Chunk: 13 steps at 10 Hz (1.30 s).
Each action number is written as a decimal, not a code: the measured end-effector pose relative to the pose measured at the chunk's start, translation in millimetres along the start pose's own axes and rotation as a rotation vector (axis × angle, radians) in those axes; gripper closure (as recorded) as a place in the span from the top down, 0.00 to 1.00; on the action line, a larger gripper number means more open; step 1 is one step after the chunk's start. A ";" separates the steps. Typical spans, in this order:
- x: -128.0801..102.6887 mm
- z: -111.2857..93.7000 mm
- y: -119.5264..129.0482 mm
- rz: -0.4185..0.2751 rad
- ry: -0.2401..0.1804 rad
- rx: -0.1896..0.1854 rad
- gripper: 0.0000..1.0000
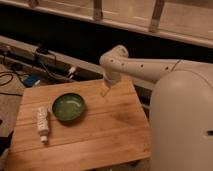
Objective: Place the bottle in the ceramic bowl
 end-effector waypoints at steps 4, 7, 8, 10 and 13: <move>0.0 0.0 0.0 0.000 0.000 0.000 0.80; -0.3 -0.8 -1.1 0.009 -0.006 0.004 0.80; -1.5 -0.6 -2.4 0.036 -0.023 0.018 0.80; -11.0 -0.1 1.5 0.219 -0.079 0.048 0.80; -50.3 2.6 43.6 0.336 -0.123 0.060 0.80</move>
